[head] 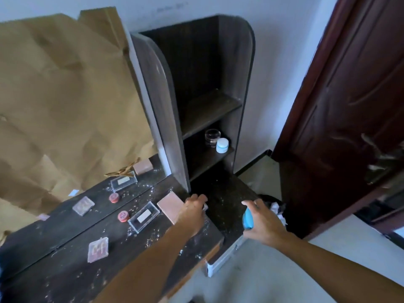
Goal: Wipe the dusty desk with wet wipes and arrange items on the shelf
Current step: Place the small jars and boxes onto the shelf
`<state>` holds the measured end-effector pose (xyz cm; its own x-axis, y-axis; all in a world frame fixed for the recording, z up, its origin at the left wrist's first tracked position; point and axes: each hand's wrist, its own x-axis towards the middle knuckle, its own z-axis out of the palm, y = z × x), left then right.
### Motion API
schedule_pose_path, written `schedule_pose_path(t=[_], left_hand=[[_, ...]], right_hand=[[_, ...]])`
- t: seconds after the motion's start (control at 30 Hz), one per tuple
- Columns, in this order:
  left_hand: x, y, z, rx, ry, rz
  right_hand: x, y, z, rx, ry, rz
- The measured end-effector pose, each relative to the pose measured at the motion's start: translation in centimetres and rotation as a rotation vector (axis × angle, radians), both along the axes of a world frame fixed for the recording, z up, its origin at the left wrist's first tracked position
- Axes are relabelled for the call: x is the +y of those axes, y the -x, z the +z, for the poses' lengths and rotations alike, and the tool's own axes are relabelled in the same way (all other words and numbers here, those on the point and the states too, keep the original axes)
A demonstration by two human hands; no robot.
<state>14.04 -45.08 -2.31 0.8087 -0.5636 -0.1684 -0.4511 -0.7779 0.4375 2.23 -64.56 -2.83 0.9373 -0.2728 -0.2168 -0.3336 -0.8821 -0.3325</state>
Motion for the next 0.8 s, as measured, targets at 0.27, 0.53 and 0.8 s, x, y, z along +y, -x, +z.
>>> schedule_pose_path(t=[0.27,0.53,0.8], left_hand=[[-6.6,-7.0,-0.4,-0.089,-0.076,0.086],[-12.8,-17.0,-3.3,-0.040,-0.028,0.272],[-16.0,-22.2,-6.6,-0.121,0.090,0.393]], right_hand=[[-7.0,-3.2,-0.8,0.004,-0.019,-0.016],[-12.6,-10.4,-1.8,-0.005,-0.050,0.036],[-14.4,-14.7,-3.2,0.004,-0.064,0.081]])
